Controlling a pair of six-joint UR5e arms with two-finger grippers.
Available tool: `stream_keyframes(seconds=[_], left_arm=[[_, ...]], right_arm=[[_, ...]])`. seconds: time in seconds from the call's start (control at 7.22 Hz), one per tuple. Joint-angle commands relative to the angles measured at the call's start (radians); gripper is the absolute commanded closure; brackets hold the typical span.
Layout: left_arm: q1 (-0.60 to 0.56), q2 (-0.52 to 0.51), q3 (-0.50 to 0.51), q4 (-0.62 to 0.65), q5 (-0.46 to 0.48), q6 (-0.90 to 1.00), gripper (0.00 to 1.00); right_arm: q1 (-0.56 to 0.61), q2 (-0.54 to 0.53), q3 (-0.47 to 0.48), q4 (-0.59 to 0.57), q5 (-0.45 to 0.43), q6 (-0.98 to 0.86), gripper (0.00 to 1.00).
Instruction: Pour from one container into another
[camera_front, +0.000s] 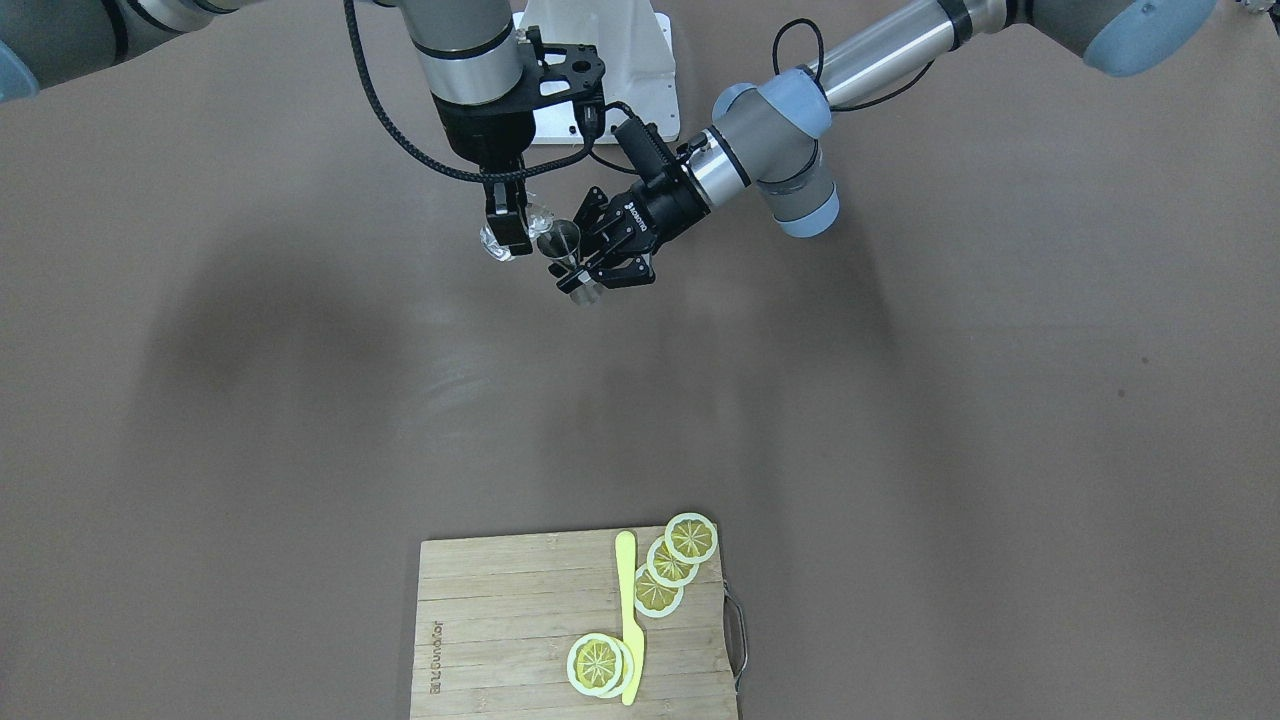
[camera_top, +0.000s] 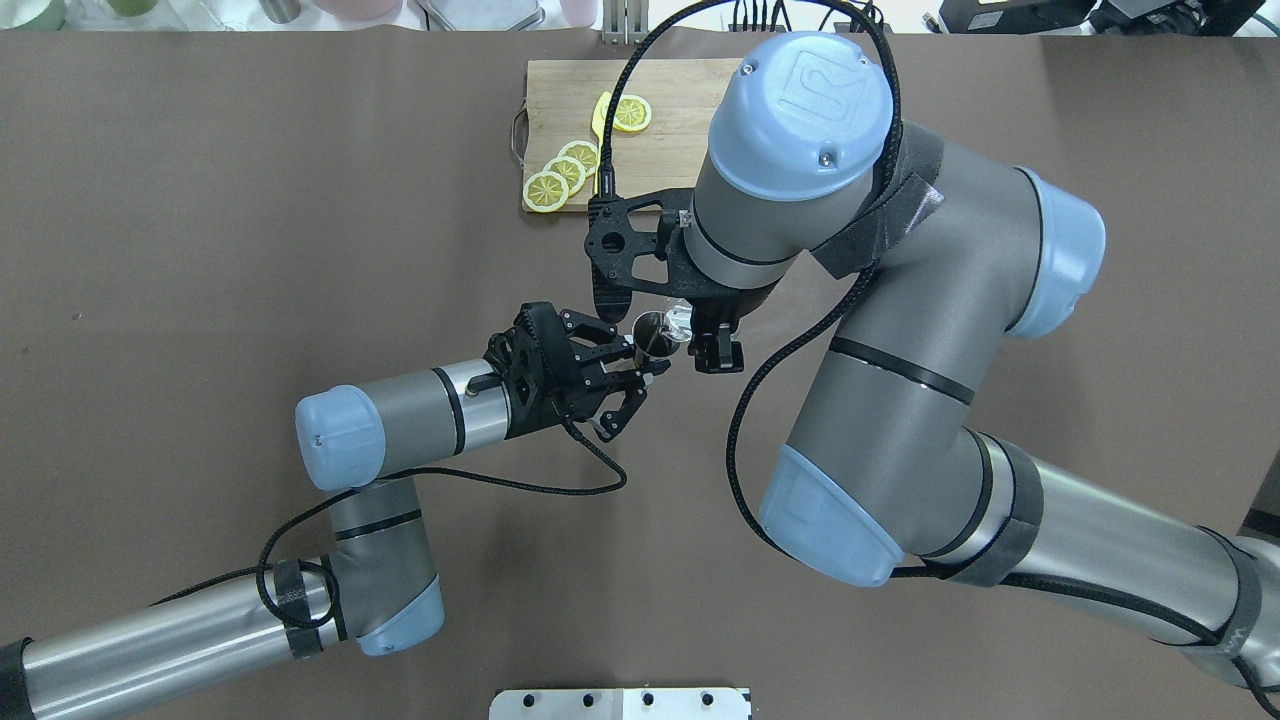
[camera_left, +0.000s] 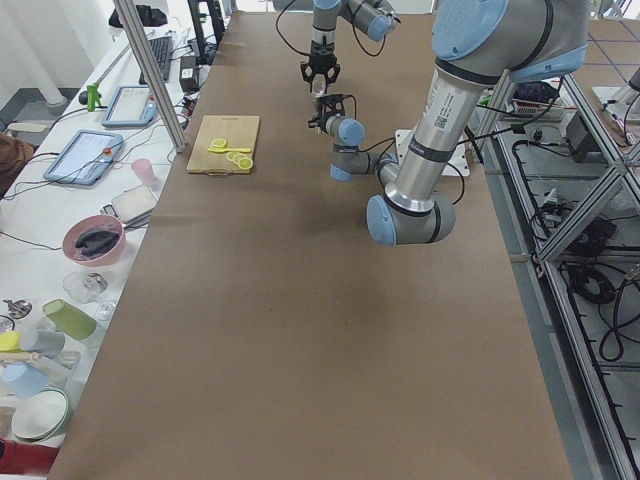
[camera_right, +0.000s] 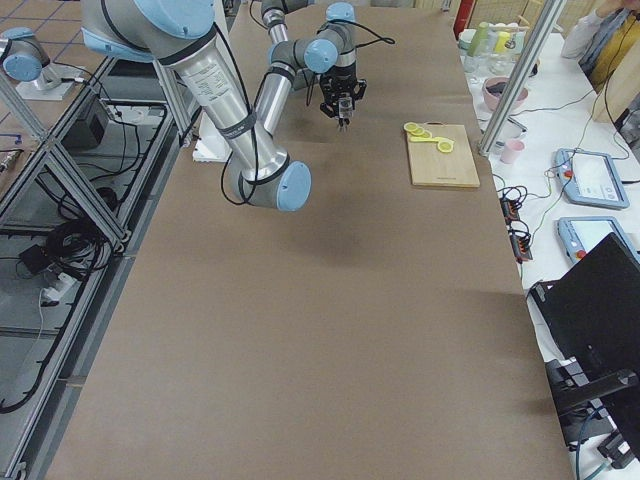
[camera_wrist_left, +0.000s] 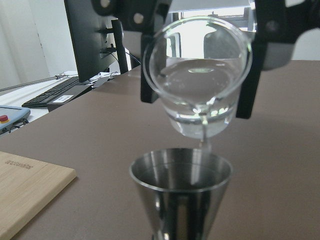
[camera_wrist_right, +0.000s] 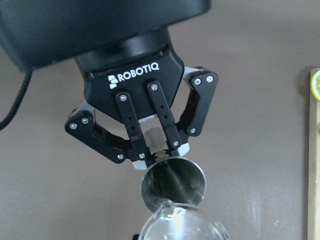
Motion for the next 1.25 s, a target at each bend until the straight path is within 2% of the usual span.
stream_keyframes(seconds=[0.0, 1.11], left_arm=[[0.000, 0.001, 0.000, 0.000, 0.000, 0.000, 1.00], [0.000, 0.001, 0.002, 0.000, 0.003, 0.000, 1.00]], right_arm=[[0.000, 0.006, -0.010, -0.009, 0.000, -0.002, 1.00], [0.000, 0.034, -0.037, -0.025, 0.000, -0.012, 1.00]])
